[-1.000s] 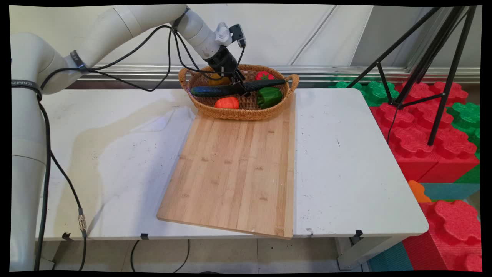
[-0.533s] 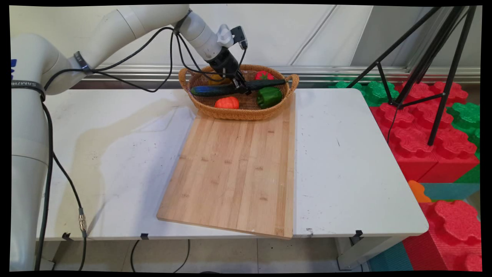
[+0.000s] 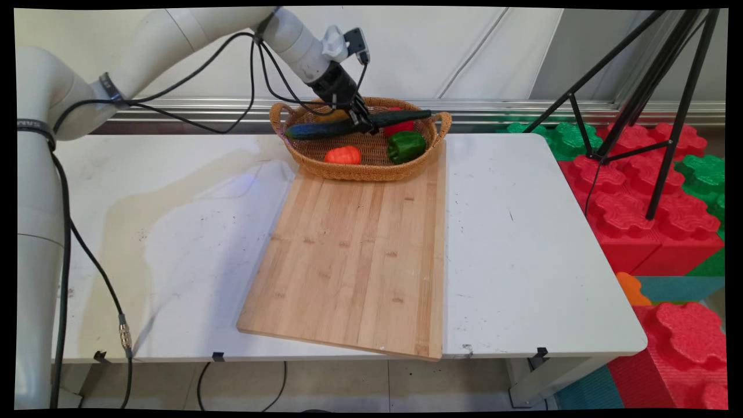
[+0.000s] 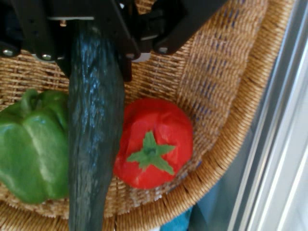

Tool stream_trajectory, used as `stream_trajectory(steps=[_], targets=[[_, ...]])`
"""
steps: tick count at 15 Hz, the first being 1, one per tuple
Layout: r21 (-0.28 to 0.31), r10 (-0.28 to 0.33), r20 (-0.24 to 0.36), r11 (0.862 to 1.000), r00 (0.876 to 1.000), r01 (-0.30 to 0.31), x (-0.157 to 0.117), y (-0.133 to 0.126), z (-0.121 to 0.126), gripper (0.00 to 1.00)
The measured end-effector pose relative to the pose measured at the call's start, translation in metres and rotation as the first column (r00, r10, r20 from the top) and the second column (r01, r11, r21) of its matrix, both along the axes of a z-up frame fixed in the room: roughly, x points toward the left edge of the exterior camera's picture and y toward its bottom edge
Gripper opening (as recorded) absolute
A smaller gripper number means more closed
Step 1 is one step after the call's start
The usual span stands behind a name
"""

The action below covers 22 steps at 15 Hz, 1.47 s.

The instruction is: Place the picked object on the cutting board

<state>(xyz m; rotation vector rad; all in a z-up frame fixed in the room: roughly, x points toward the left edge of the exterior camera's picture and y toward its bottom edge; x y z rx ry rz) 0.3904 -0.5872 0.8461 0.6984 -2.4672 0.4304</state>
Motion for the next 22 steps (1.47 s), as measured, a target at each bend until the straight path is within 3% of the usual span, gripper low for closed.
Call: stream_trajectory(steps=[11, 16, 22], targets=[[-0.092, -0.016, -0.056, 0.996, 0.998, 0.011, 0.020, 0.044, 0.065, 0.00], [-0.085, -0.021, -0.096, 0.996, 0.995, 0.013, 0.028, 0.076, 0.087, 0.00], [-0.037, -0.044, -0.138, 0.999, 0.989, 0.040, 0.037, 0.123, 0.100, 0.00]])
